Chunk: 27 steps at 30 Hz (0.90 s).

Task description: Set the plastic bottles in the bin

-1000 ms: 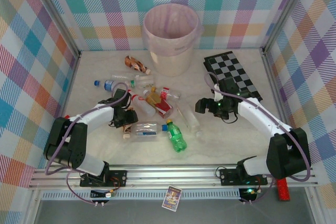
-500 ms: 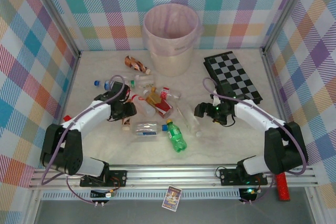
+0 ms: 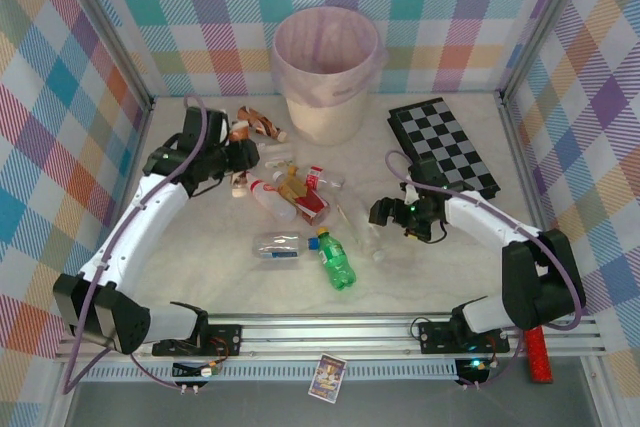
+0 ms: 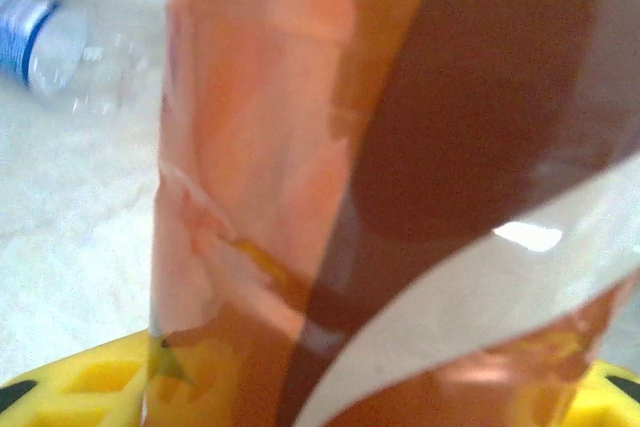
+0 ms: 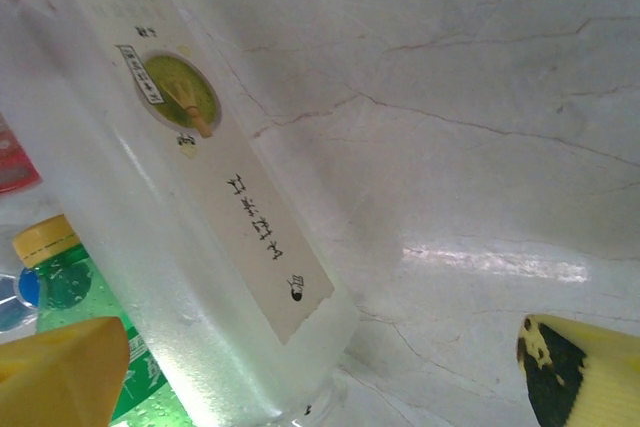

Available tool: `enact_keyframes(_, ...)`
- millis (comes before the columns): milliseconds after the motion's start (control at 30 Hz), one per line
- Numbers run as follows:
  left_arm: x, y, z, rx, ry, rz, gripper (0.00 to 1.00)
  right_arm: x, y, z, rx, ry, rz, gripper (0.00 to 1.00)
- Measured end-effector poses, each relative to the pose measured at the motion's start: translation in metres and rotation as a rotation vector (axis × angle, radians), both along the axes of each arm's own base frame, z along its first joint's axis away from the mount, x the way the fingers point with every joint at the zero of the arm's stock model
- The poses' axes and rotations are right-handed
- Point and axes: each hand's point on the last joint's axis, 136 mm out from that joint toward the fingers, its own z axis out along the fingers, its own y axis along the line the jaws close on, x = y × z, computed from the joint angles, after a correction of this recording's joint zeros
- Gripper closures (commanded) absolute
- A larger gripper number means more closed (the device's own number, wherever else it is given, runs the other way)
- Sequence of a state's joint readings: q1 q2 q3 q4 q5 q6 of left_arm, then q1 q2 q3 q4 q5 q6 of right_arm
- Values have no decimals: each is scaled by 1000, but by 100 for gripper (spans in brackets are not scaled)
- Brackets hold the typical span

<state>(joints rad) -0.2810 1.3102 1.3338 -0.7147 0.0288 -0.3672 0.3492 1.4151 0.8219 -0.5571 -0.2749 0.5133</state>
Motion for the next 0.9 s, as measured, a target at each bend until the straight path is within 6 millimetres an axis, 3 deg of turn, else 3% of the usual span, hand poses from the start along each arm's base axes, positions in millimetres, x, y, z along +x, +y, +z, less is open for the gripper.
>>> enact_keyframes(167, 29, -11, 57, -25, -133, -31, 76, -5, 6, -2, -2, 4, 24, 1)
enact_keyframes(567, 112, -46, 166, -146, -478, -83, 98, -7, 25, -5, 8, -17, 82, 1)
enact_keyframes(667, 137, -57, 179, -196, -548, -93, 100, -5, 29, -4, 14, -30, 88, 1)
enact_keyframes(900, 201, -84, 173, -297, -616, -114, 100, -1, 30, -2, 20, -51, 89, 1)
